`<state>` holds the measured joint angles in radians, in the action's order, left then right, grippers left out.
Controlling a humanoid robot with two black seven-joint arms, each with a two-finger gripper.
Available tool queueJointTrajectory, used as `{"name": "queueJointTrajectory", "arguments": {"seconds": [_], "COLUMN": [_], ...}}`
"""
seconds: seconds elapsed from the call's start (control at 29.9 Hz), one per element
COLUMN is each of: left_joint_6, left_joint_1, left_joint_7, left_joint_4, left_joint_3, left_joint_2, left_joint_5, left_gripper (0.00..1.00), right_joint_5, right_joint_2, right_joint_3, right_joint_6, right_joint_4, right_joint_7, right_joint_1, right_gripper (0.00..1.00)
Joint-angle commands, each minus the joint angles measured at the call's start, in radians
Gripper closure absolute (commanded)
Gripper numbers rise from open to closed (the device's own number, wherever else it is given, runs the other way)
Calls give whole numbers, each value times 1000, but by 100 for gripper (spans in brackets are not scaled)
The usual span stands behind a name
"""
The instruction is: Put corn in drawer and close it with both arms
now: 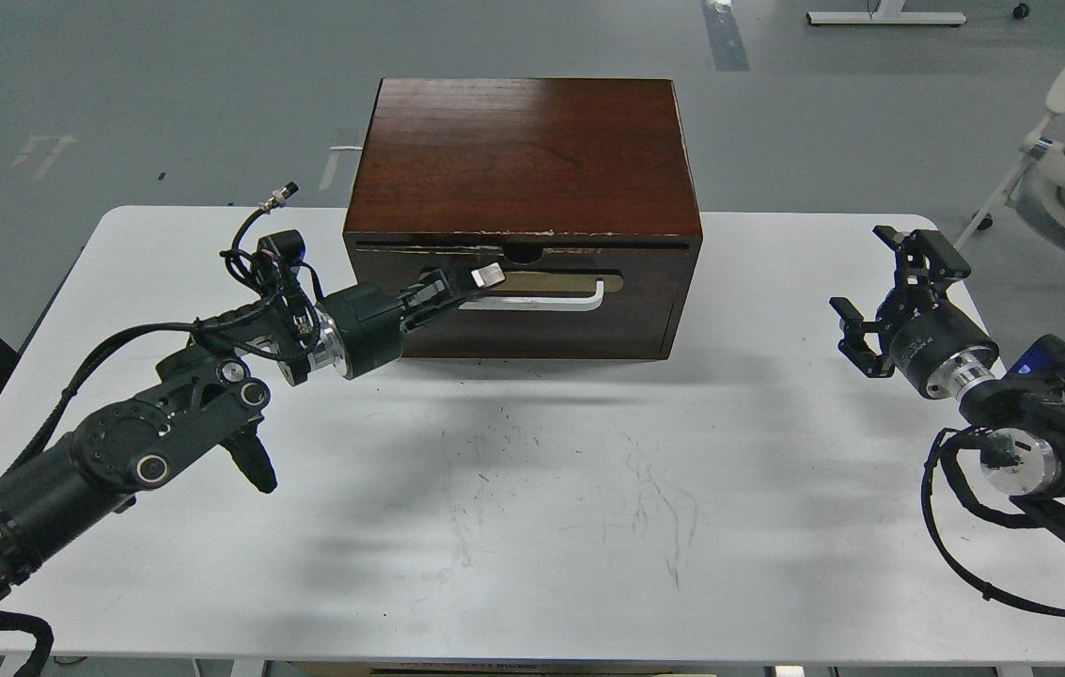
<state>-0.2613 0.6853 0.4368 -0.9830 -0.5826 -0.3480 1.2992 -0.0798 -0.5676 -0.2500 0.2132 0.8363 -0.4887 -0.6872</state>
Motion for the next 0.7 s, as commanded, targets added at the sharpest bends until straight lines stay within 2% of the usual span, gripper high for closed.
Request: {"name": "queueJointTrajectory", "arguments": {"seconds": [0.0, 0.2, 0.37, 0.43, 0.53, 0.57, 0.6, 0.63, 0.67], "left_joint_6": [4, -48, -160, -219, -227, -227, -227, -227, -227], "left_joint_1": [3, 10, 8, 8, 7, 5, 7, 7, 7], "left_joint_7": [2, 3, 5, 8, 34, 42, 52, 52, 52], "left_joint_4": [3, -20, -144, -228, -304, -322, -351, -364, -382], "left_joint_3": [1, 10, 7, -2, -20, -23, -25, -28, -45], "left_joint_2": [1, -3, -87, -137, -192, -206, -232, -244, -265], "left_joint_5": [-1, -56, -149, -190, -241, -257, -299, -323, -384], "left_gripper": [100, 100, 100, 100, 100, 92, 64, 44, 2], "right_joint_5": [0, 0, -3, -3, 0, -3, 0, 0, 0], "right_joint_2": [2, -6, -11, -11, -11, -11, -11, -12, -12], "right_joint_3": [-2, 0, -2, -2, -3, -5, -8, -9, -12], "right_joint_6": [0, 0, 2, 3, 5, 6, 6, 6, 6], "right_joint_4": [1, 1, 3, 1, 3, 3, 3, 3, 3], "right_joint_7": [0, 0, 0, 0, 0, 0, 0, 0, 0], "right_joint_1": [0, 0, 0, 0, 0, 0, -2, -3, -8], "right_gripper": [0, 0, 0, 0, 0, 0, 0, 0, 0]}}
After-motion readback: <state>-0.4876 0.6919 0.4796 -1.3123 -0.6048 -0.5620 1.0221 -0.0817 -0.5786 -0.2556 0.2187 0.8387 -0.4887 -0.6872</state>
